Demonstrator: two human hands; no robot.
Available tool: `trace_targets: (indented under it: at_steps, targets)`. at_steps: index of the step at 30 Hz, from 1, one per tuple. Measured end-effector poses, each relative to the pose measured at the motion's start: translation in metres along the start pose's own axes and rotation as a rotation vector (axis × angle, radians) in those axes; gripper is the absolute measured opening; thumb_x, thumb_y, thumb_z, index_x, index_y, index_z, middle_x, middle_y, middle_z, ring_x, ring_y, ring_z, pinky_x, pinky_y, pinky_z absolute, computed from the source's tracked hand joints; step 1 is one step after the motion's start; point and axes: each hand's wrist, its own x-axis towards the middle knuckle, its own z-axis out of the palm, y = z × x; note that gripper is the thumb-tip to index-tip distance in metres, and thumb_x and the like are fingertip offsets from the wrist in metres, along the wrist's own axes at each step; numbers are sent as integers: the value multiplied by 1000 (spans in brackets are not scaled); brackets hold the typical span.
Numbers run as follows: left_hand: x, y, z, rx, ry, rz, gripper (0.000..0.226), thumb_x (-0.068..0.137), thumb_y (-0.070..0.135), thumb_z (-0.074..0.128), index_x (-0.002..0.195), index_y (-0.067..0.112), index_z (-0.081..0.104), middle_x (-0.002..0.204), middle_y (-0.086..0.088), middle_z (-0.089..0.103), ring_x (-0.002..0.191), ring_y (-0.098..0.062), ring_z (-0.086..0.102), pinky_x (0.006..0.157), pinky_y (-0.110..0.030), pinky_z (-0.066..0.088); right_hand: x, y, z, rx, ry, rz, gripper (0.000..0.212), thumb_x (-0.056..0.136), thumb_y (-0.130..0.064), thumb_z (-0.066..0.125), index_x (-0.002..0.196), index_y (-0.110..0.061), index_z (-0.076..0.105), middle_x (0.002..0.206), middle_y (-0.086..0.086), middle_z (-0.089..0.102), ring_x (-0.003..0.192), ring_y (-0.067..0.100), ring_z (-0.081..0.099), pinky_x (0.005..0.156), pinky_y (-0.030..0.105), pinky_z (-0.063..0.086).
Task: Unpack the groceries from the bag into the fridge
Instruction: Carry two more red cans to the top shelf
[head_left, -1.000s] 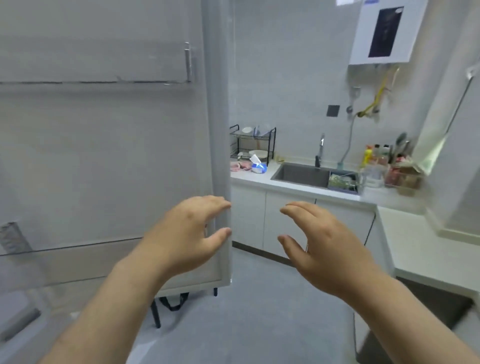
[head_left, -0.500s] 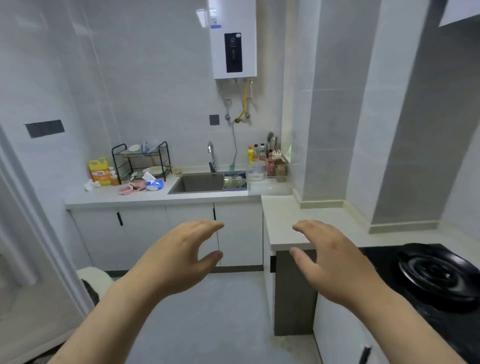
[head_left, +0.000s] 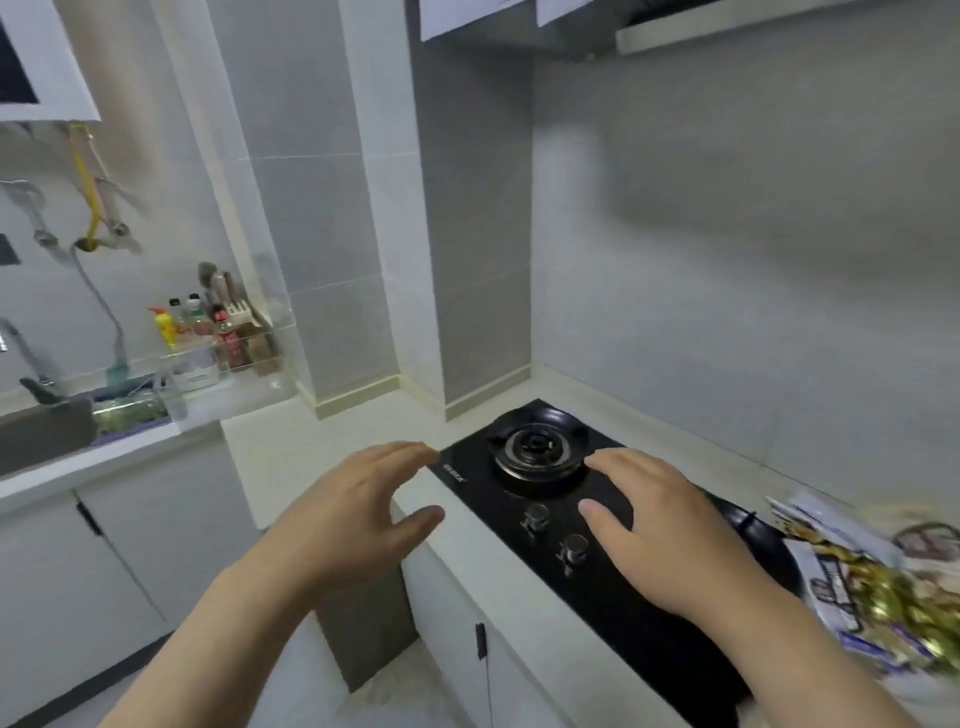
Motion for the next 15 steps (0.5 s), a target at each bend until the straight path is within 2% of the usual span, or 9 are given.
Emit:
trace_targets:
  at_steps: [5,10,15]
  targets:
    - [70,22,37,-85,-65,203,56,93,48,54,145,35,38,147,22,39,134,0,37,104,-13,27,-9,49,-13,-73,63,199,44,96,-42,50,139,-33,46,139,-23,44,129,2,38,100,15,29]
    - [130,44,72,-173,-120,364,57,92,47,55,145,32,40,146,22,40,134,1,36,103,-13,29,-16,79,-27,-161,97,356,36,96,-39,52,131,-34,51,125,-24,50,117,2,44,91,15,31]
    - [176,61,105,-237,-187,502,59,91,48,55,146,33,40,150,19,39,139,-1,34,111,-21,31,-33,100,-37,-222,134,543,37,96,-37,53,132,-32,52,130,-18,52,121,5,46,95,17,33]
